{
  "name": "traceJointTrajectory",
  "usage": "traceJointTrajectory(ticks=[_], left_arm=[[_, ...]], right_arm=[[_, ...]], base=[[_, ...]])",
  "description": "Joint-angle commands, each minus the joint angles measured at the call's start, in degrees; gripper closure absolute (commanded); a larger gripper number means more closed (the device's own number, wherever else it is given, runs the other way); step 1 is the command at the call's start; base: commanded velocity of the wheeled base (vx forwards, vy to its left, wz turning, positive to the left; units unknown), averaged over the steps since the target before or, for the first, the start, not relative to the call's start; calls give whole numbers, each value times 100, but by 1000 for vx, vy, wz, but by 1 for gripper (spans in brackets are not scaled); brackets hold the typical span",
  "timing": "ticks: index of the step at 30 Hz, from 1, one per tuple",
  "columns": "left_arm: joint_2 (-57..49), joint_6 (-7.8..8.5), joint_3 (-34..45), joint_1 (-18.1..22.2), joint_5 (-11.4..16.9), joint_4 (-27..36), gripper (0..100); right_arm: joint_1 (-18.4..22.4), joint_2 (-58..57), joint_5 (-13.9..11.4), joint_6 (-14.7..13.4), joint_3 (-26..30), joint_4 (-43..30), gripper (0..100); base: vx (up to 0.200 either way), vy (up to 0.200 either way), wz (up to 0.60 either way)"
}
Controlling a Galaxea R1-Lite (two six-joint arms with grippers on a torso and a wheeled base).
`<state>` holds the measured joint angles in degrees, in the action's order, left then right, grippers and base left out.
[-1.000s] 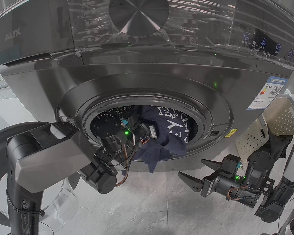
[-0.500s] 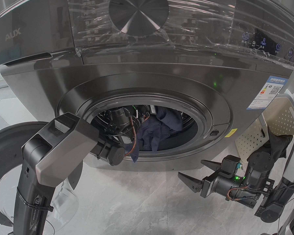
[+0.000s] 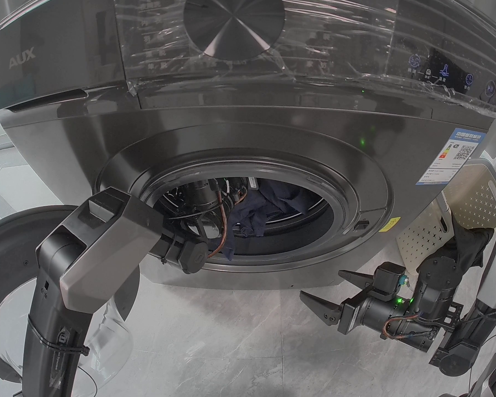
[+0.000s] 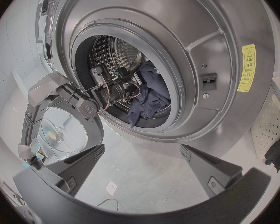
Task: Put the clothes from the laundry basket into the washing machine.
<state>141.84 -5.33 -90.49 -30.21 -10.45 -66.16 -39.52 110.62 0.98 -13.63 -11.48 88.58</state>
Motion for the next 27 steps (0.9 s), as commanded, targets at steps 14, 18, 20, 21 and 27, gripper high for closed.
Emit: traceJointTrajectory(ticks=[14, 18, 20, 21, 27], left_arm=[[-578, -249, 1552, -257, 157, 1492, 100], [-350, -293, 875, -231, 69, 1465, 100], [-279, -329, 603, -222, 25, 1448, 100], [-271, -346, 550, -222, 25, 1448, 100], [-86, -671, -12, -222, -98, 1290, 100]], right_arm=[[-12, 12, -1, 1, -12, 2, 0], [-12, 12, -1, 1, -12, 2, 0], [-12, 21, -1, 1, -12, 2, 0], [-12, 30, -1, 1, -12, 2, 0], [-12, 48, -1, 1, -29, 10, 0]], base=[[0, 0, 0], [0, 0, 0], [0, 0, 0], [0, 0, 0], [0, 0, 0]])
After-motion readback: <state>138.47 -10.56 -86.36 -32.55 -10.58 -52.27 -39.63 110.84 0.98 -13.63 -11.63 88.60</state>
